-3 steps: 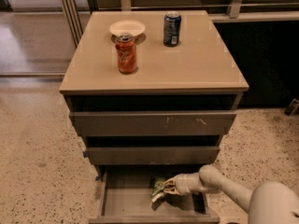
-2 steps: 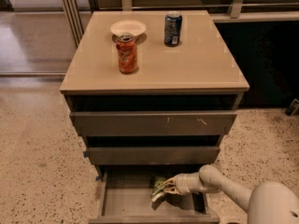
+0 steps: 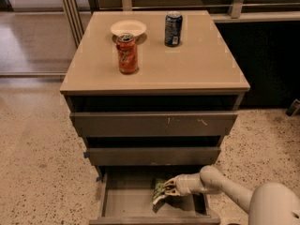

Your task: Place green jalapeno chip bag into bottom drawer

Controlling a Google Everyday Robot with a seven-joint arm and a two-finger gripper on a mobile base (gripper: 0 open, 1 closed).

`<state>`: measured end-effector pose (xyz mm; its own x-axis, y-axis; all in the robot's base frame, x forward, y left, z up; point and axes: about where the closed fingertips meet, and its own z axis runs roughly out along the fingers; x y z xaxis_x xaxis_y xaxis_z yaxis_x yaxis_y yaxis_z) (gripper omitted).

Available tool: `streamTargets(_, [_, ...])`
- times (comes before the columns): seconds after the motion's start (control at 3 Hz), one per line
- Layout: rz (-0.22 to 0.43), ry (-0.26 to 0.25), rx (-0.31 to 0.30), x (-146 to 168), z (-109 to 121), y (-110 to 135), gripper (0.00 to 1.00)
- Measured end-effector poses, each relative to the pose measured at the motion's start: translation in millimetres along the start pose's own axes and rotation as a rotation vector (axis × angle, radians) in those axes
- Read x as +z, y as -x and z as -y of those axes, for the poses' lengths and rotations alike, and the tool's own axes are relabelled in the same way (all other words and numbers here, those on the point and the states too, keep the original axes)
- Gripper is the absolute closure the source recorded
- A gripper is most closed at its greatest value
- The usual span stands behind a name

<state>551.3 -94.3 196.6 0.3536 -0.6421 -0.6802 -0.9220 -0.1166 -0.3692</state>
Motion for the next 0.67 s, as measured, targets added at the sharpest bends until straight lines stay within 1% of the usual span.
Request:
streamTargets(0.33, [0.000, 0.000, 0.000, 0.1, 0.0, 0.0, 0.05])
streamTargets(0.67, [0.000, 0.000, 0.000, 0.1, 0.0, 0.0, 0.00])
